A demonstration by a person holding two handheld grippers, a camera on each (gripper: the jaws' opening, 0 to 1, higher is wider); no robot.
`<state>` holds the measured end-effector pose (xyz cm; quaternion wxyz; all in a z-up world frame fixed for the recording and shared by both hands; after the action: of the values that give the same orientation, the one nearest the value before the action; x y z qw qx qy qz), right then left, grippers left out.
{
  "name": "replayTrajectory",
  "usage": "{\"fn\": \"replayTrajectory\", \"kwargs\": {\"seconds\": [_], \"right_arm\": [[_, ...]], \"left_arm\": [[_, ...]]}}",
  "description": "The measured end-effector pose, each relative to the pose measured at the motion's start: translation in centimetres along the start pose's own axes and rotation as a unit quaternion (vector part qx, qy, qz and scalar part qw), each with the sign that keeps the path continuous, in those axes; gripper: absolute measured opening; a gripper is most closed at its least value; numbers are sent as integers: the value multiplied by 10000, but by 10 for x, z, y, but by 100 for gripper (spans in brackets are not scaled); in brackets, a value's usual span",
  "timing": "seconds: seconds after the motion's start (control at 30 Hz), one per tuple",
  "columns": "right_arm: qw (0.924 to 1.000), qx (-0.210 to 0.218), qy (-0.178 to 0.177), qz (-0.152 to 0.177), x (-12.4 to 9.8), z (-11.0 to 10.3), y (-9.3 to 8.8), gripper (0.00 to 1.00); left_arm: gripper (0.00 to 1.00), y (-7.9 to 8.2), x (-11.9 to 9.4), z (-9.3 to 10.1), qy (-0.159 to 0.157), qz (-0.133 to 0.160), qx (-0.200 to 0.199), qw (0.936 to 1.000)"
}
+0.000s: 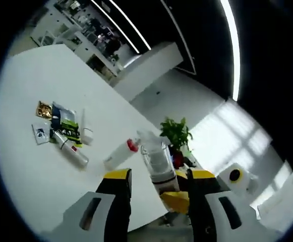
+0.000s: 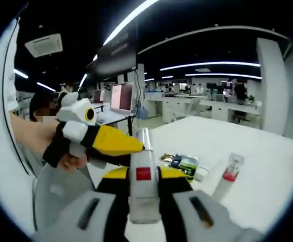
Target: Arrange the skincare products in the storage area until every visible bottle or jar stands upright without overlapping.
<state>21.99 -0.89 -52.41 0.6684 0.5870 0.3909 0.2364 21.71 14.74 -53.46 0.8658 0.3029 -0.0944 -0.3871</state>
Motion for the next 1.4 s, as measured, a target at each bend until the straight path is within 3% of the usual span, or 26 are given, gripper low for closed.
{"fn": "replayTrajectory", "kwargs": {"seconds": [0.37, 0.57, 0.77, 0.9, 1.1, 1.27, 1.4], "right_arm": [[9999, 17, -65, 85, 6, -4, 3, 21], [9999, -8, -125, -9, 5, -5, -3, 21], [9998, 59, -114, -170, 4, -6, -9, 21], [9995, 150, 84, -281, 0, -7, -14, 22], [9982, 110, 44, -583, -14, 1, -25, 25], [9969, 222, -145, -745, -29, 16, -31, 30], [9930, 1128, -250, -228, -39, 29, -27, 29]], "left_arm": [[32, -4, 6, 2, 91, 27, -23, 10000], [23, -6, 9, 0, 256, 8, 61, 9997], [21, -9, 9, -2, 279, -138, 36, 9995], [20, -8, 8, 1, 207, -447, 445, 9978], [18, 2, 8, 1, 249, -520, 883, 9944], [18, 13, 7, -1, 301, -752, 1539, 9848], [17, 17, 9, 2, 311, -1137, 2275, 9666]]}}
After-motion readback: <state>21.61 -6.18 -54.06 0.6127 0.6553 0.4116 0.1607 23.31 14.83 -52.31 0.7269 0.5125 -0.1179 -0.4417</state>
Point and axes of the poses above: the point that each gripper's makers call its tool centre point, and the gripper's own axes: x roughly forward along the fingers, z roughly to its right, y roughly out of its top, the point moved 10 cm from there along -x, roughly backward along the fingers, and after that the axes turned 1 degree about -y, right-handed, at the moved point
